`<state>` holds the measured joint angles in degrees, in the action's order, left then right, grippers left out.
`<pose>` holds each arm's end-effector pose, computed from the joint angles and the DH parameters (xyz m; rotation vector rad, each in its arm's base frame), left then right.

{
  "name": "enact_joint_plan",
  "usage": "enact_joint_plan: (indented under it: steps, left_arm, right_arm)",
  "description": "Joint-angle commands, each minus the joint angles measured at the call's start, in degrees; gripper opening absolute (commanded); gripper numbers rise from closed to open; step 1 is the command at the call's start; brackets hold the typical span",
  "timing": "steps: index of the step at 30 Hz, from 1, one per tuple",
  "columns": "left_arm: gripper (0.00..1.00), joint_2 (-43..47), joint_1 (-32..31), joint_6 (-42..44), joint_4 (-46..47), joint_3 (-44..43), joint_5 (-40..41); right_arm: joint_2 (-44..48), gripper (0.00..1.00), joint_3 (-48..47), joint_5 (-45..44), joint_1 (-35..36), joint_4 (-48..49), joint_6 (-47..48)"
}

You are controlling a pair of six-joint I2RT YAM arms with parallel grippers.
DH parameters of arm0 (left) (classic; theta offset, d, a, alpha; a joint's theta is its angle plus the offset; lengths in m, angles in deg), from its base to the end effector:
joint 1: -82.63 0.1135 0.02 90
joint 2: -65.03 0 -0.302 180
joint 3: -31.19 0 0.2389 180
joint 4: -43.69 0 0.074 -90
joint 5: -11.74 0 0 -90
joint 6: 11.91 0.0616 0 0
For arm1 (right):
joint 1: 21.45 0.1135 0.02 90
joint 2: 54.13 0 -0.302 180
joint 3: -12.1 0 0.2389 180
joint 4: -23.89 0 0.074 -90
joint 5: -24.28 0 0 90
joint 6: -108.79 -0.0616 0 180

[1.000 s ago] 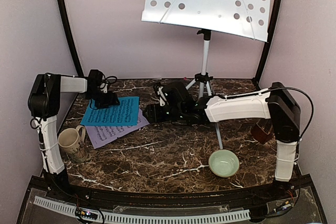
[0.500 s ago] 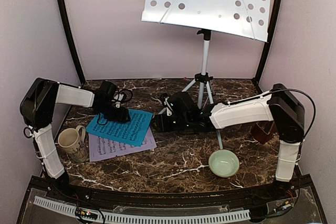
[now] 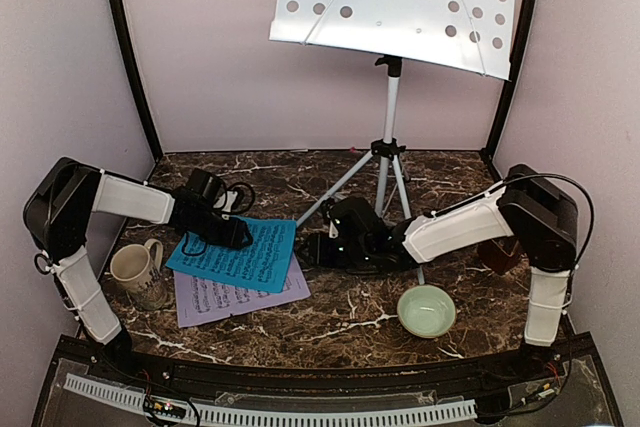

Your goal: Set up the instrument practice props

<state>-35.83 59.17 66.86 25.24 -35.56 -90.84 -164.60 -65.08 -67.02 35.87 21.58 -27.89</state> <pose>0.3214 -0.1541 0.1696 0.3638 2.5079 -0.5223 0.2364 0.3659 0.1864 -0.2063 2.3645 0.9446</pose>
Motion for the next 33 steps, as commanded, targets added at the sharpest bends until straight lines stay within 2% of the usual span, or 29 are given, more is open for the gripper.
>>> enact_joint_plan:
  steps: [1, 15, 17, 21, 24, 28, 33]
  left_arm:
    - [0.53, -1.85, -1.26, -1.82, -6.99, 3.20, -3.71]
    - [0.53, -0.09, -1.91, -2.67, -5.86, 3.78, -3.77]
    - [0.53, 0.21, -1.98, -2.77, -5.68, 3.96, -3.91]
    - [0.53, 1.36, -2.01, -3.09, -5.29, 4.25, -3.37]
    - [0.60, 4.31, -1.97, -3.64, -4.94, 4.54, -2.38]
    - [0.73, 10.37, -1.86, -5.16, -4.21, 4.53, -0.46]
    - [0.81, 19.82, -1.87, -6.40, -2.52, 4.43, 1.49]
  right_arm:
    - [-4.64, 0.49, -2.99, 1.59, -0.19, 7.82, -6.50]
    - [-15.13, 0.44, -13.30, 0.05, -0.42, 7.23, -11.68]
    - [-15.53, 0.39, -13.43, 0.11, -0.45, 8.02, -12.07]
    - [-14.70, 0.19, -12.51, -0.20, -0.45, 9.25, -11.72]
    - [-12.77, 0.01, -10.02, -1.12, -0.45, 11.53, -10.33]
    - [-9.23, 0.00, -6.61, -1.95, -0.71, 15.16, -7.18]
    - [-4.15, 0.00, -3.93, -1.57, -0.67, 19.40, 0.72]
